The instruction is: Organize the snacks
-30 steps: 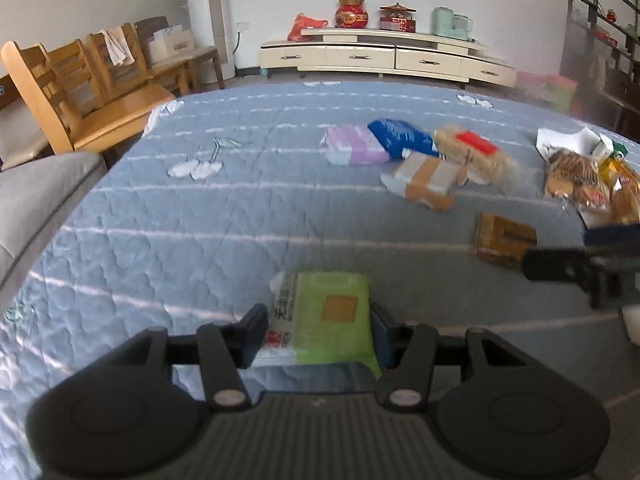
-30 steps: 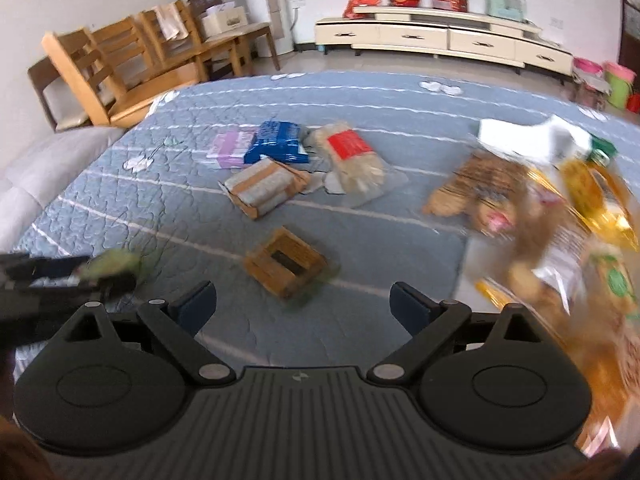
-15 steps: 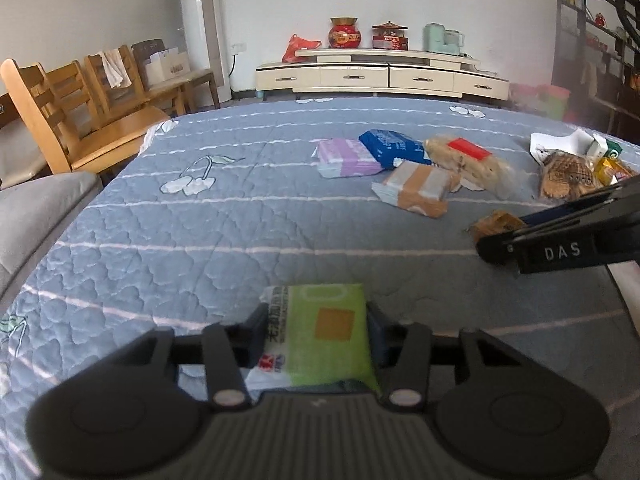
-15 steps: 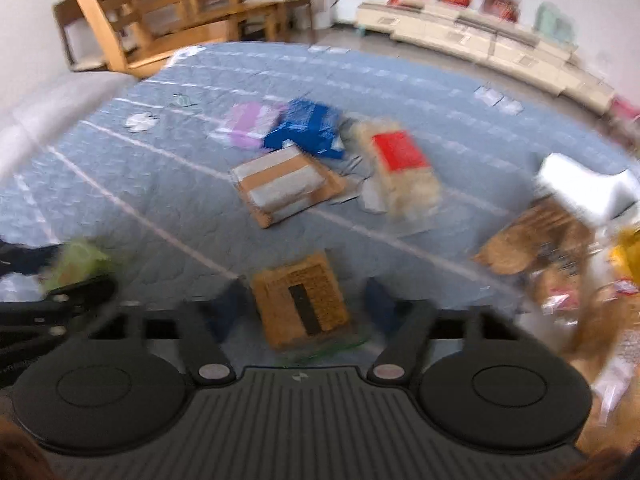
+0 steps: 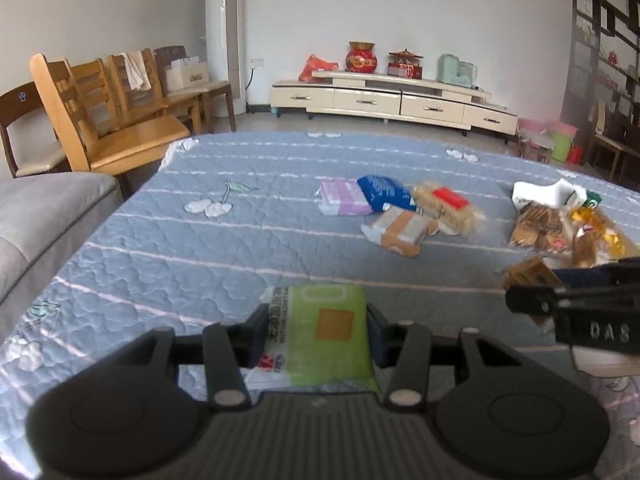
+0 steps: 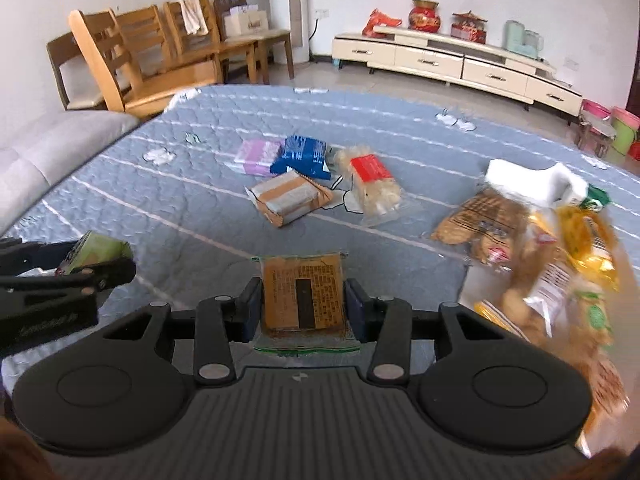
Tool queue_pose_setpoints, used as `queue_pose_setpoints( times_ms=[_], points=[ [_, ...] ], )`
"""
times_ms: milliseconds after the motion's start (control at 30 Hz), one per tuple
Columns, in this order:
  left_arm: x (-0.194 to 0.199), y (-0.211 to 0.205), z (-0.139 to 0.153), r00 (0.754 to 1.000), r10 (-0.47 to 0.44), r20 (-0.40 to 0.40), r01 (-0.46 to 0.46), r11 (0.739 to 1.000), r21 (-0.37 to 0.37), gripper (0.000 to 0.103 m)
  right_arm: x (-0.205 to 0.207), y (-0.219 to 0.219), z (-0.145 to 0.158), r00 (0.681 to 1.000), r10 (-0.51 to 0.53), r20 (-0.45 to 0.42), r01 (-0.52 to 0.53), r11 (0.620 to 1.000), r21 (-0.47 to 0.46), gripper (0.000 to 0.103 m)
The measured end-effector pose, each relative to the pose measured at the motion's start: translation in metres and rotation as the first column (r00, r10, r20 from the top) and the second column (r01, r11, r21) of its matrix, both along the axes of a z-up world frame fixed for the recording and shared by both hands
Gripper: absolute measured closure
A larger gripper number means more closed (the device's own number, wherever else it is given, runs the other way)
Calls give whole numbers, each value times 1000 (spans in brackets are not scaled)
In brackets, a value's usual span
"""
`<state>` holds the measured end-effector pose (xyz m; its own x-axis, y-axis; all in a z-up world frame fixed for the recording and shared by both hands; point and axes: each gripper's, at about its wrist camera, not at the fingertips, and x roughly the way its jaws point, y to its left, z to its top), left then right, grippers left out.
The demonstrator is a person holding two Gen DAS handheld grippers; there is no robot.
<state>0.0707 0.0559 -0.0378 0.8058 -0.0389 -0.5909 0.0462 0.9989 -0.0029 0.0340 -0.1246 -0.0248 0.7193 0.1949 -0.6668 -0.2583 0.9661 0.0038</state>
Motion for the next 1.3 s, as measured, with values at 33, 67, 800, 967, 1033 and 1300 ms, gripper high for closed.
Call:
queue_pose_setpoints(
  times_ms=[33,67,800,967,1033,1300],
  points=[
    [-4,0,3,1000,2,5,-2,1000,1,55,-8,0,4,1000,0,11,0,1000,-9,49],
    [-8,-1,7,1000,1,11,-1,1000,2,55,-13,1,7,1000,-5,18,5,1000,-17,49],
    [-77,4,47,998,17,67,-16,1000,-13,55,-109,-17,45,991,-69,115,68,998,13,49],
    [-86,-1,50,998,6,69,-6,1000,-8,55,-118,-20,49,989,-68,131,67,998,14,49],
    [-89,-3,51,998,3,70,-3,1000,-5,55,-117,-21,50,988,-71,137,69,997,15,49],
    [-94,-9,55,998,-11,66,11,1000,-3,55,-124,-28,55,981,-83,173,82,997,16,49]
  ],
)
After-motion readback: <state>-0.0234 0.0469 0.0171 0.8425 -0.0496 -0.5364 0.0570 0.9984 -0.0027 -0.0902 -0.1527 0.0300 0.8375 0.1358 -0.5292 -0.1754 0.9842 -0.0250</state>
